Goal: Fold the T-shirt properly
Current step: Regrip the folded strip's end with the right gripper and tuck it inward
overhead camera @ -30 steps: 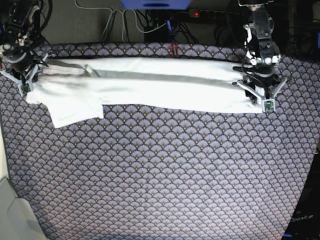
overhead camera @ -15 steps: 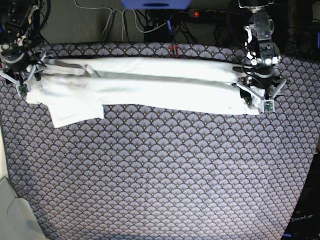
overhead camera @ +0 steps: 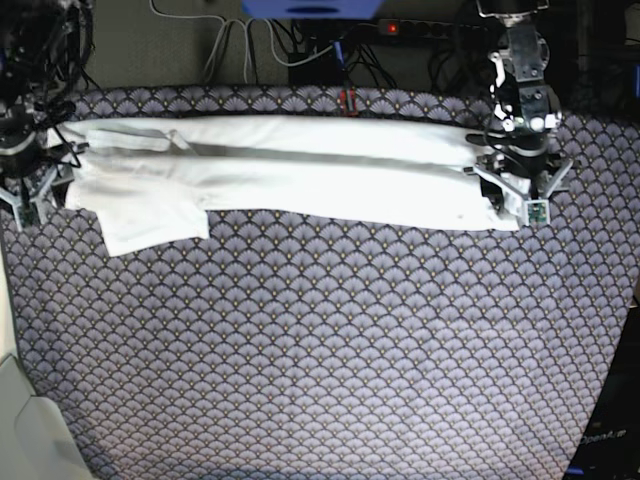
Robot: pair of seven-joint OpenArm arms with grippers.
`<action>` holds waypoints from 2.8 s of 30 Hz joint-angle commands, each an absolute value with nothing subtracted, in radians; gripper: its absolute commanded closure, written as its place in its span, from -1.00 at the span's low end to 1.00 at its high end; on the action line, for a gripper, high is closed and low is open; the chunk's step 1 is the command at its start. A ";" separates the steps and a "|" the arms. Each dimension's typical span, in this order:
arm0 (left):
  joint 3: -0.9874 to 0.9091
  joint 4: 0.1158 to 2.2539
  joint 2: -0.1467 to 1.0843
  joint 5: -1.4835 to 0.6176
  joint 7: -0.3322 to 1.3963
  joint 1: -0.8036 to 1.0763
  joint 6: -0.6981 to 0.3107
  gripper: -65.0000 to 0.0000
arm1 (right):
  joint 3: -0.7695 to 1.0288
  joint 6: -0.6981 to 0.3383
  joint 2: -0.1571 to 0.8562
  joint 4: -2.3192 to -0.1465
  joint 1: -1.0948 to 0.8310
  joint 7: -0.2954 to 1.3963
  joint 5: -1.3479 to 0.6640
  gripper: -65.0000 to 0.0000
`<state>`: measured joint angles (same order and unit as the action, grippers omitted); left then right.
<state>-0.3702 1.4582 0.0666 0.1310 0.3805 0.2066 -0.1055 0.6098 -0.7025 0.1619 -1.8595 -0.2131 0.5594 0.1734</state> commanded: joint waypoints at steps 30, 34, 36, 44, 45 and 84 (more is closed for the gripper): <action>-0.369 1.469 0.064 0.147 0.424 0.243 -0.114 -0.21 | 0.492 -0.698 0.185 -1.196 0.328 0.906 0.165 -0.22; -0.369 1.469 0.062 0.148 0.424 0.243 -0.114 -0.21 | 0.489 -0.698 0.185 -1.194 0.337 0.906 0.165 -0.22; -0.369 1.469 0.061 0.148 0.424 0.243 -0.114 -0.21 | 0.490 -0.698 0.185 -1.194 0.338 0.906 0.165 -0.21; -0.369 1.469 0.059 0.148 0.424 0.243 -0.114 -0.21 | 0.490 -0.698 0.182 -1.194 0.329 0.906 0.165 0.23; -0.369 1.469 0.059 0.148 0.424 0.243 -0.114 -0.21 | 0.490 -0.698 0.180 -1.194 0.325 0.906 0.165 0.35; -0.369 1.466 0.067 0.147 0.424 0.243 -0.117 -0.21 | 0.503 -0.698 0.110 -1.899 -0.194 0.908 0.163 1.00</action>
<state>-0.3702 1.4689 0.0639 0.1299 0.3622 0.2325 -0.1055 0.4938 -0.7025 0.0986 -1.8812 -0.1978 0.9192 0.1593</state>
